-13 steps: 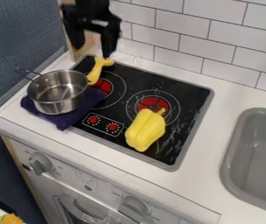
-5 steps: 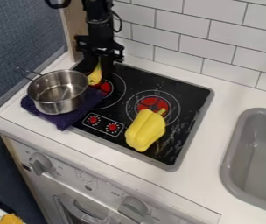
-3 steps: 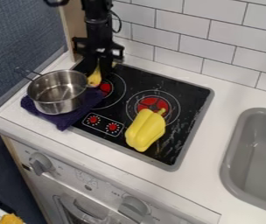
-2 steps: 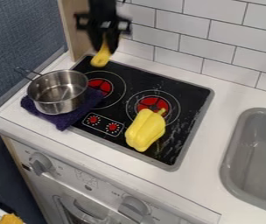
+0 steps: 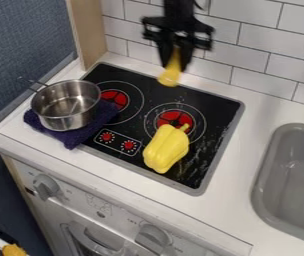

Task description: Move the yellow fork to the right top corner of the burner

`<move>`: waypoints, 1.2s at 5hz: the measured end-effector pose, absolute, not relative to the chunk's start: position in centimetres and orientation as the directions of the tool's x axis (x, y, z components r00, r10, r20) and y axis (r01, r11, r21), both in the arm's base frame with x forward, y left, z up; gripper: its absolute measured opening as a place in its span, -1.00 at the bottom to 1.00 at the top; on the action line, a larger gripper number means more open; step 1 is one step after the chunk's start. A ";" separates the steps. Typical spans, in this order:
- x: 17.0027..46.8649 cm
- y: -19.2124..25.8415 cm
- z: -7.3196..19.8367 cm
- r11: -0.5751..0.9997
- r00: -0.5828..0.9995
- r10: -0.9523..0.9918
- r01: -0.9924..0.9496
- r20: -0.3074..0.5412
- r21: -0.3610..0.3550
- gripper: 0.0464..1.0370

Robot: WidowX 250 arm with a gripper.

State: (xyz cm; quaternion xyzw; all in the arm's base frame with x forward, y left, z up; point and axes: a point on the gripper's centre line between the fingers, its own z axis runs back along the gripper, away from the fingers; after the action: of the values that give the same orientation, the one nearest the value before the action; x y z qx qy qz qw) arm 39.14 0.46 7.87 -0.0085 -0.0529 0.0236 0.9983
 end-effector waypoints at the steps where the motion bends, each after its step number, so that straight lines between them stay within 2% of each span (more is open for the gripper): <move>1: 39.2 -3.0 6.6 1.000 0.994 0.006 -0.007 0.106 0.011 -0.41; 2: 39.3 -4.0 4.3 1.000 0.997 0.023 -0.023 0.068 0.011 -0.41; 3: 40.4 -4.2 3.1 0.999 0.996 0.038 -0.038 0.086 0.002 -0.41; 4: 40.1 -4.6 1.8 0.999 0.997 0.032 -0.031 0.064 -0.016 -0.27; 6: 39.2 -6.0 1.2 0.999 0.998 -0.033 0.034 0.053 -0.023 0.88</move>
State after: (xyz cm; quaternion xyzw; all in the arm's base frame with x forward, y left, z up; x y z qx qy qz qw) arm 39.20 -5.96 1.17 -0.0117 -0.0264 -0.0169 0.9994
